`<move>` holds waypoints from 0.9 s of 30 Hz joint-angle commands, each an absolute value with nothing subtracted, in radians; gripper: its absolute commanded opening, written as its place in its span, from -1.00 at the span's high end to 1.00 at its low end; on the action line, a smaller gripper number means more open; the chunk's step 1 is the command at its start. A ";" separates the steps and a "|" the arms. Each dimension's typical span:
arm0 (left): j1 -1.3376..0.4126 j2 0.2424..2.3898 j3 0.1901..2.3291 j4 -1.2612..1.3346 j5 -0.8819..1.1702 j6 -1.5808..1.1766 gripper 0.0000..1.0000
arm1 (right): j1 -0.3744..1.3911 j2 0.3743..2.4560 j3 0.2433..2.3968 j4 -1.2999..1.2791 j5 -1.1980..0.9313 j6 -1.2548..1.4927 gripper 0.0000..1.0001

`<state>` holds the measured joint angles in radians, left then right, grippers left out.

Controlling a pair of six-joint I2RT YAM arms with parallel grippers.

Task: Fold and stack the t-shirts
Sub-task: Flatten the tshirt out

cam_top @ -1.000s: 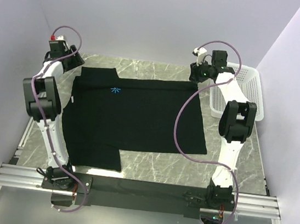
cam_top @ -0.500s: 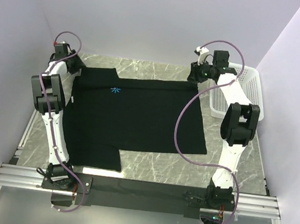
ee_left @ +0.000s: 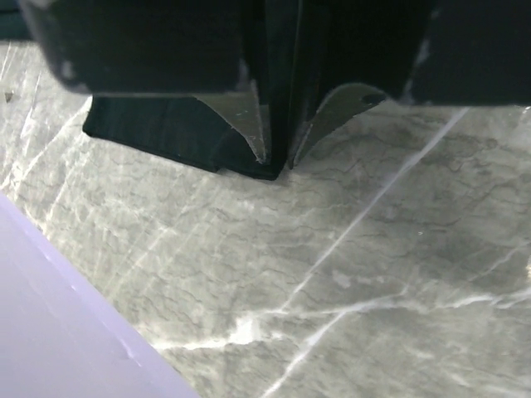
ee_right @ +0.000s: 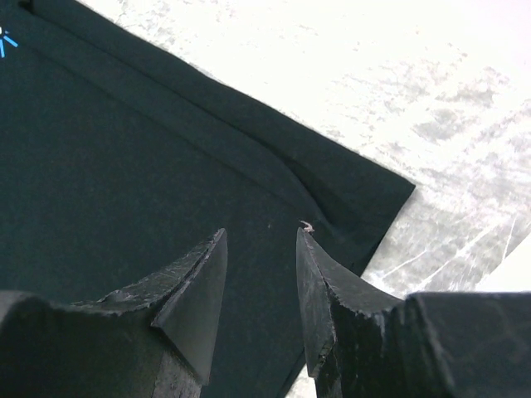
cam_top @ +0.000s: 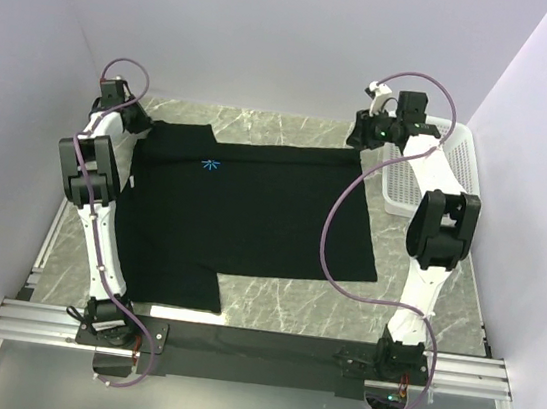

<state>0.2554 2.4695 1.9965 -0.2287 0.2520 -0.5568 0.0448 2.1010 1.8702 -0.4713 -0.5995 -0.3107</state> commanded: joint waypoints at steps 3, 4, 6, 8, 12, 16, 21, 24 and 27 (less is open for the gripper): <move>0.256 2.398 1.950 -0.112 0.328 -0.494 0.77 | 0.028 1.996 1.836 -0.437 -0.630 -0.281 0.08; 0.256 2.379 1.928 -0.089 0.334 -0.488 0.84 | 0.026 1.994 1.832 -0.436 -0.632 -0.278 0.08; 0.258 2.320 1.864 -0.025 0.344 -0.459 0.99 | 0.020 1.985 1.821 -0.431 -0.635 -0.272 0.08; 0.258 2.280 1.801 0.026 0.368 -0.439 0.99 | 0.014 1.974 1.809 -0.428 -0.640 -0.264 0.08; 0.258 2.169 1.720 0.089 0.422 -0.373 0.99 | 0.006 1.956 1.781 -0.417 -0.646 -0.258 0.08; 0.256 2.094 1.645 0.129 0.466 -0.345 0.99 | 0.005 1.931 1.747 -0.408 -0.646 -0.253 0.08; 0.256 2.014 1.556 0.123 0.553 -0.318 0.99 | 0.006 1.898 1.707 -0.394 -0.650 -0.250 0.08; 0.258 1.974 1.506 0.092 0.615 -0.302 0.99 | 0.005 1.878 1.681 -0.382 -0.653 -0.244 0.07; 0.256 1.907 1.434 0.097 0.669 -0.295 0.99 | 0.005 1.853 1.649 -0.371 -0.657 -0.244 0.08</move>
